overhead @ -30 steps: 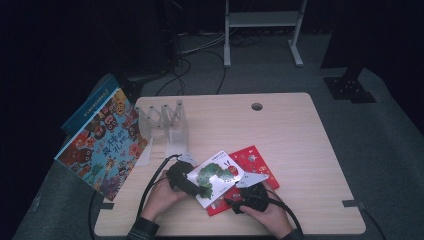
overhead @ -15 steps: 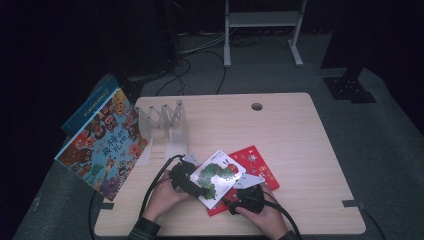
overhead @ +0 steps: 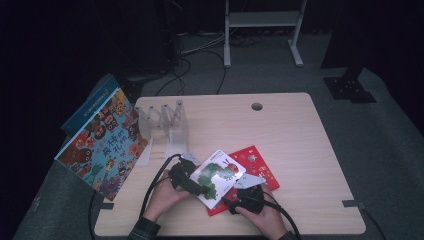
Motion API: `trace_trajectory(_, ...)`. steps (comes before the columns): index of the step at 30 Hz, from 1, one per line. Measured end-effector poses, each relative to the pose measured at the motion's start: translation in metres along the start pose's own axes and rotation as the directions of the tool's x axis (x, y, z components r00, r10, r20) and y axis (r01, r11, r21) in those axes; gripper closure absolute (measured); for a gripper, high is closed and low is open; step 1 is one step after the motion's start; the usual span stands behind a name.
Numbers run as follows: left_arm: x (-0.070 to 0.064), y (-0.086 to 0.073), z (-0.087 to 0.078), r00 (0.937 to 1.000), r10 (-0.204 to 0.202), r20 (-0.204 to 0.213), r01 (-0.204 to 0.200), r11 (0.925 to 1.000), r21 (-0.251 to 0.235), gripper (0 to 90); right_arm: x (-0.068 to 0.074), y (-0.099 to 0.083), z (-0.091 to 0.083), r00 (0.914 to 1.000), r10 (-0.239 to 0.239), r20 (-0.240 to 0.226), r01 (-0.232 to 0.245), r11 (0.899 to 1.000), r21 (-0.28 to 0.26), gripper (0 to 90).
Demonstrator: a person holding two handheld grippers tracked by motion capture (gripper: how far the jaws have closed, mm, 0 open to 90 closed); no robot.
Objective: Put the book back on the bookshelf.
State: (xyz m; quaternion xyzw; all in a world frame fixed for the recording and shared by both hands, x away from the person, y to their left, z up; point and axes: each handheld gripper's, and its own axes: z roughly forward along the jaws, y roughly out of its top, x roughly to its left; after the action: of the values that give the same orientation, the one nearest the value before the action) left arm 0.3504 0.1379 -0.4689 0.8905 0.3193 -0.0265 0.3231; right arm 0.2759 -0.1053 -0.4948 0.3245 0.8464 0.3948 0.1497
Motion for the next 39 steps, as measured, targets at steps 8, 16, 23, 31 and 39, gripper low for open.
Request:
trace_trajectory(8,-0.004,0.003,-0.008,1.0000,-0.005,0.004,0.005,0.9993,-0.036,0.0,0.000,-0.001,-0.001,1.0000,0.002,-0.001,-0.002,1.000,-0.001,18.6)
trace_trajectory(16,-0.011,0.006,-0.028,0.9994,0.010,0.032,-0.006,0.9916,-0.129,1.8,-0.001,-0.002,-0.002,1.0000,0.000,0.000,0.000,1.000,0.001,18.0)
trace_trajectory(23,-0.022,0.010,-0.050,0.9966,0.059,0.058,-0.043,0.9712,-0.234,9.9,-0.001,-0.002,-0.002,1.0000,0.001,0.007,-0.001,1.000,0.005,16.8)
trace_trajectory(31,-0.030,0.012,-0.062,0.9925,0.100,0.071,-0.076,0.9573,-0.279,24.3,-0.001,-0.002,-0.002,0.9999,0.012,0.006,-0.012,1.000,0.006,16.2)
trace_trajectory(39,-0.042,0.018,-0.039,0.9770,0.149,0.153,-0.118,0.9737,-0.195,43.1,0.000,-0.002,-0.001,0.9998,0.018,0.004,-0.018,1.000,-0.005,15.7)
